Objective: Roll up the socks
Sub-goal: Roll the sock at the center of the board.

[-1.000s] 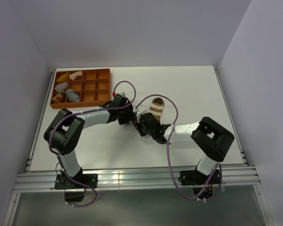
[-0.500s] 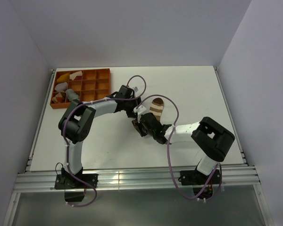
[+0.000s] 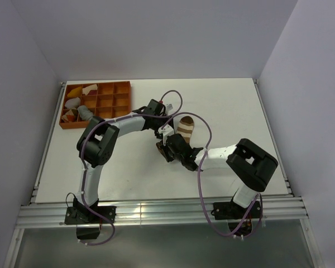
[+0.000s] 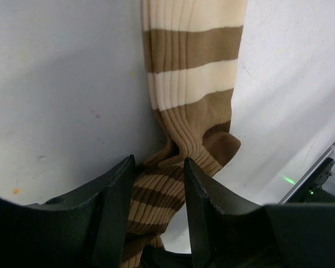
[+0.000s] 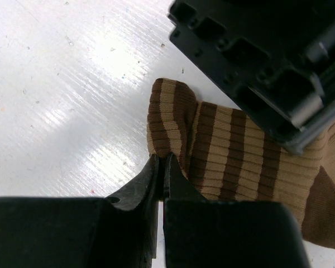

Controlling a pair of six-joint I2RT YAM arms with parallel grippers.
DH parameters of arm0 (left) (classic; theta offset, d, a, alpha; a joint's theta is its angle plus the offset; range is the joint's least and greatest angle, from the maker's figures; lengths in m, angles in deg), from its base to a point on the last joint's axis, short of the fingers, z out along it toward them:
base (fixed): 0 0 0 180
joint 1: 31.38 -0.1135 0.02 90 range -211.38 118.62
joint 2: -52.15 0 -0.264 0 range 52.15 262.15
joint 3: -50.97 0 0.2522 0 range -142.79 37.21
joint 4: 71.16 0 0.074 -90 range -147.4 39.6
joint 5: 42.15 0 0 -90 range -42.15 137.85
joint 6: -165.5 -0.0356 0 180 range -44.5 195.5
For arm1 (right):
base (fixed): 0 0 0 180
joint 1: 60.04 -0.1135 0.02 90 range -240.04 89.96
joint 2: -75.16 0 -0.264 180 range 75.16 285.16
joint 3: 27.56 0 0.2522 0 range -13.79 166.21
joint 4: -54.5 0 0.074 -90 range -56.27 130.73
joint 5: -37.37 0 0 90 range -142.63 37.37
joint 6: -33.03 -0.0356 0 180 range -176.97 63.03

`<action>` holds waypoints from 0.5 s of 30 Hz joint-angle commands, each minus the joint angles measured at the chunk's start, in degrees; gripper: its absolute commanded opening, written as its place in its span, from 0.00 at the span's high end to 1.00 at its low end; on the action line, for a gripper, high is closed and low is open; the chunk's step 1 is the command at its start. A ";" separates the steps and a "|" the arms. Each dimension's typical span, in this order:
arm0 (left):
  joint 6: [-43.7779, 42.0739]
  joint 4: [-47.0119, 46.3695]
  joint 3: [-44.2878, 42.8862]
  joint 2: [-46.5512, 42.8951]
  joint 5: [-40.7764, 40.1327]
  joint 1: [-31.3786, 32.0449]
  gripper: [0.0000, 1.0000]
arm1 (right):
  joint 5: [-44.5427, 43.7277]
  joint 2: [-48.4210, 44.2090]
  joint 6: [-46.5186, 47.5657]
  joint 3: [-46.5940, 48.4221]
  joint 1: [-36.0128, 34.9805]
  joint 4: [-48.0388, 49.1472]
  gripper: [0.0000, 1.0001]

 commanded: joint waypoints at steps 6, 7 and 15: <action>-4.30 7.43 0.06 6.54 -5.26 1.91 0.60 | 1.05 -0.89 -0.32 -1.27 0.62 0.71 1.00; -4.30 7.52 -0.12 6.89 -5.52 1.91 0.63 | 1.05 -0.98 -0.23 -1.36 0.80 0.80 1.00; -4.13 5.85 0.58 6.37 -8.68 2.17 1.00 | 1.84 -1.42 -0.76 -1.89 1.41 1.24 1.00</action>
